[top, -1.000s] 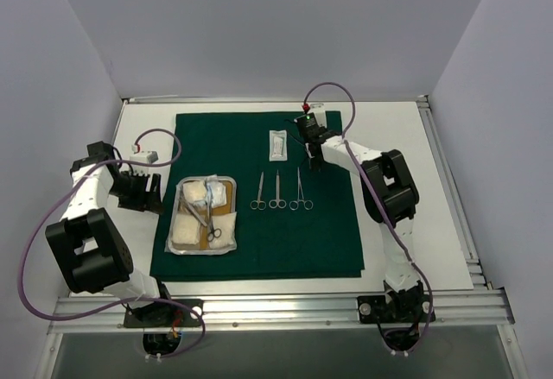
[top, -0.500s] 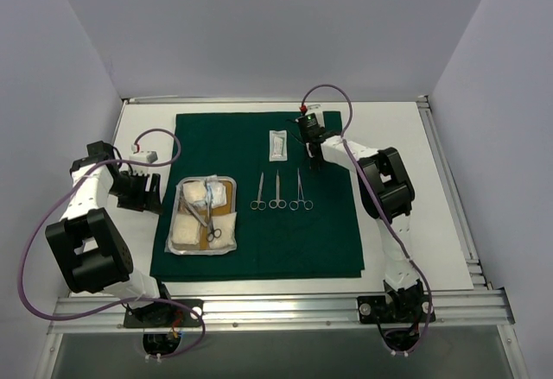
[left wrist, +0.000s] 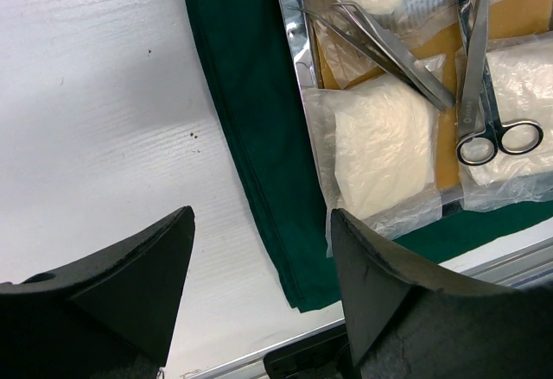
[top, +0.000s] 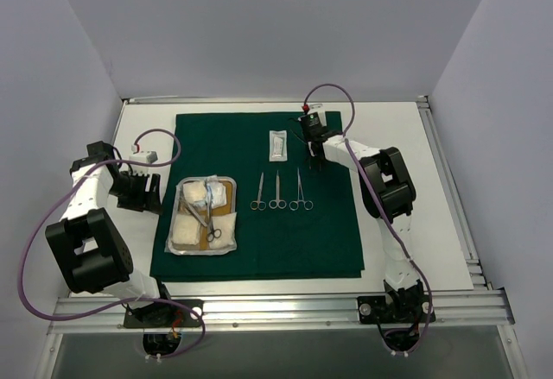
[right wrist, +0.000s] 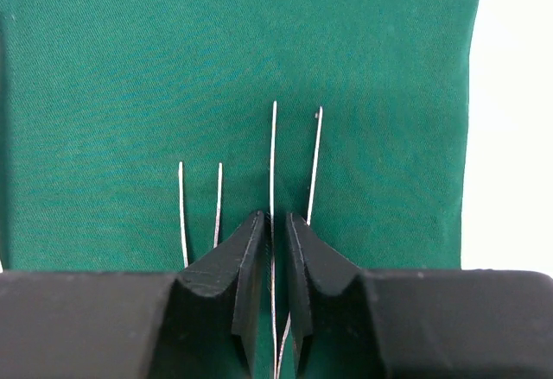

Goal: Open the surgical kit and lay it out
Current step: Place the medical item in the surgical kit, then pick up the medical item from the container.

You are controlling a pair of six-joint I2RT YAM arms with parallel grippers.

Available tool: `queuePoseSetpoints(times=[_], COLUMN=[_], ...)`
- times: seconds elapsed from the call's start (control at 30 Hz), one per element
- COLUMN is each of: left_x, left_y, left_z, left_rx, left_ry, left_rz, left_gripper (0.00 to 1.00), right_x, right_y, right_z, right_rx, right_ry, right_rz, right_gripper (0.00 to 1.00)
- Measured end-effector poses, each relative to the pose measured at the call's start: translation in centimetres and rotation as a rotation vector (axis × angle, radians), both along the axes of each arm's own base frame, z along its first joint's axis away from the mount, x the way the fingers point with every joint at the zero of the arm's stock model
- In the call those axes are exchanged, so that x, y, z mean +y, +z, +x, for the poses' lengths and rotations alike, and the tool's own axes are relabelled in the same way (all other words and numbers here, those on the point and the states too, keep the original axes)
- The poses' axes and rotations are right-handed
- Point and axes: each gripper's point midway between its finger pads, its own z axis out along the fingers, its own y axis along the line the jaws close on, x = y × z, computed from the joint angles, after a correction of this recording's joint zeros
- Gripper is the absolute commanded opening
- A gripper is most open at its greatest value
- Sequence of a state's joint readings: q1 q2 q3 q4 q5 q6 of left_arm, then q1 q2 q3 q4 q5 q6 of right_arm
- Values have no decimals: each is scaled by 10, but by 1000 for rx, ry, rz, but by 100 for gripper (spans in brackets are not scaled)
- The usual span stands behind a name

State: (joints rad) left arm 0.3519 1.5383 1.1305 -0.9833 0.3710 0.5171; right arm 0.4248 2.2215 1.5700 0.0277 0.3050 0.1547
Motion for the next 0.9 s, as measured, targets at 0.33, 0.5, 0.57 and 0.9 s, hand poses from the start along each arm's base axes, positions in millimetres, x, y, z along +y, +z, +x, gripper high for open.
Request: queuePoseSetpoints(times=[0.33,0.5,0.57,0.9], left_x=[0,0,0,0], left_y=[0,0,0,1], left_z=[0,0,0,1], left_rx=[-1,-1,-1,-1], left_ry=[0,0,0,3], left_rz=[1,1,1,-1], left_gripper=[73,73,73,73], right_x=[1,4,6,108], right_y=[2,11,23,167], right_z=[2,0,-3,-71], right_rx=[-7,-12,-20,-263], right_ry=[-1,0,-6,88], right_rz=[4,11,20,213], right_gripper=[15,16,16,14])
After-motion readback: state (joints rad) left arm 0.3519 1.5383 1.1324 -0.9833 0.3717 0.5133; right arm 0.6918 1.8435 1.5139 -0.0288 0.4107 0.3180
